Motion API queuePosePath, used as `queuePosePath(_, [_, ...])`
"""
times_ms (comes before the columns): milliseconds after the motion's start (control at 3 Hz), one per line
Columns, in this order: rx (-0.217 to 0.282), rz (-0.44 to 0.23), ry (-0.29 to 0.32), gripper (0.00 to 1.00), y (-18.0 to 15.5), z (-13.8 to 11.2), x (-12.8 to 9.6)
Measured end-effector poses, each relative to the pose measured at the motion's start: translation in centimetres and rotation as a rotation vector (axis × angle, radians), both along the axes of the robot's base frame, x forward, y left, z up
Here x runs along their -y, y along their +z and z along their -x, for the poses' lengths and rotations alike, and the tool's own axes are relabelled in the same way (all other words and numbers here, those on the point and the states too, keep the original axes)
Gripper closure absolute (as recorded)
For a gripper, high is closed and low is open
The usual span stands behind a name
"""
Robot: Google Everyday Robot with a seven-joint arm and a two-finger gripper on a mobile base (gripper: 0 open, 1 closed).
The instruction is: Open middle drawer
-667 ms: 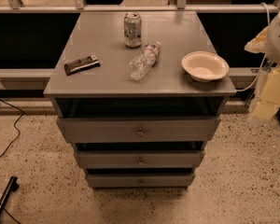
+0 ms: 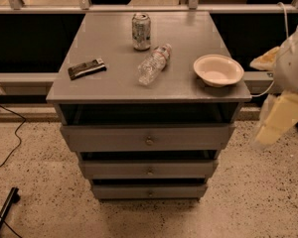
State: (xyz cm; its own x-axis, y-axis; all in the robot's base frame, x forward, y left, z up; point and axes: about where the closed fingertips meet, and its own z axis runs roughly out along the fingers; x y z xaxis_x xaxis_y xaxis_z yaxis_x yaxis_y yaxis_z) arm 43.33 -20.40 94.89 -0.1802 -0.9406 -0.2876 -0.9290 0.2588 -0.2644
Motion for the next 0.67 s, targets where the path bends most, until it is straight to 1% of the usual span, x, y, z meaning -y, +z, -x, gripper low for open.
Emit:
queuePosePath(333, [0.029,-0.124,0.094,0.00,-4.8,2.8,-3.1])
queuePosePath(667, [0.049,-0.164,0.100,0.00,-7.2,3.8,-3.2])
